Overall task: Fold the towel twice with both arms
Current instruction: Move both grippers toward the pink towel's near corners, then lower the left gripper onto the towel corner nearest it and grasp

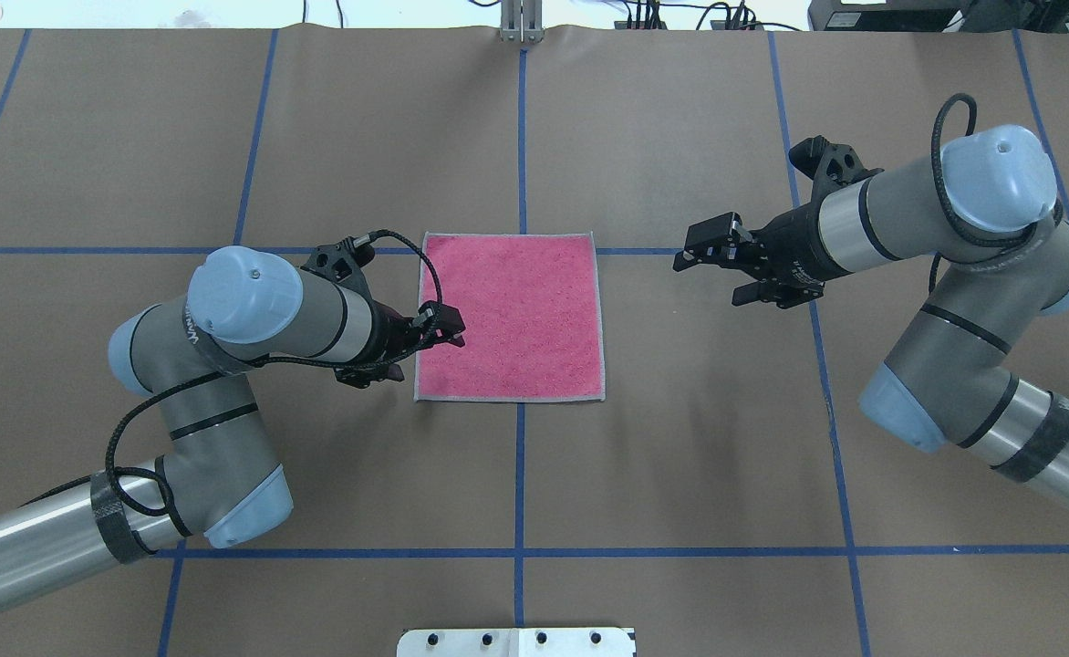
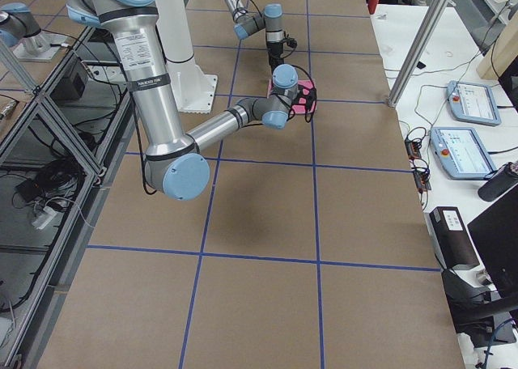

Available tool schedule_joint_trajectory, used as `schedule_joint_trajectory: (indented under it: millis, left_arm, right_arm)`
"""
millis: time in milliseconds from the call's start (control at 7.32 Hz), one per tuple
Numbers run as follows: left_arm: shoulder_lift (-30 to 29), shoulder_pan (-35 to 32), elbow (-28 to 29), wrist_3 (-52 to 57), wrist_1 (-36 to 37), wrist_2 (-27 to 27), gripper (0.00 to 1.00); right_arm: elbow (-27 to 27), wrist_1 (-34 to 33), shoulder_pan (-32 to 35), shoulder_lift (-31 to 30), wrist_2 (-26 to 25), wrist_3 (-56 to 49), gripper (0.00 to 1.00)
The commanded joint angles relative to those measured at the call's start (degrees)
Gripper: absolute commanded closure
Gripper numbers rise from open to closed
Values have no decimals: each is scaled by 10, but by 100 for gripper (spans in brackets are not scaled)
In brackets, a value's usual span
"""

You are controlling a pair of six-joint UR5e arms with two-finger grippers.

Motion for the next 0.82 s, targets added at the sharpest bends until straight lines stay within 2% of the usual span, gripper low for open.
schedule_joint_trajectory:
  millis: [0,683]
  left_arm:
    - [0,4,8,0,-1,0,5]
    - [0,13,10,0,0,0,7]
  right_arm:
    - [0,0,0,3,0,1,1]
    - [-1,0,0,3,0,1,1]
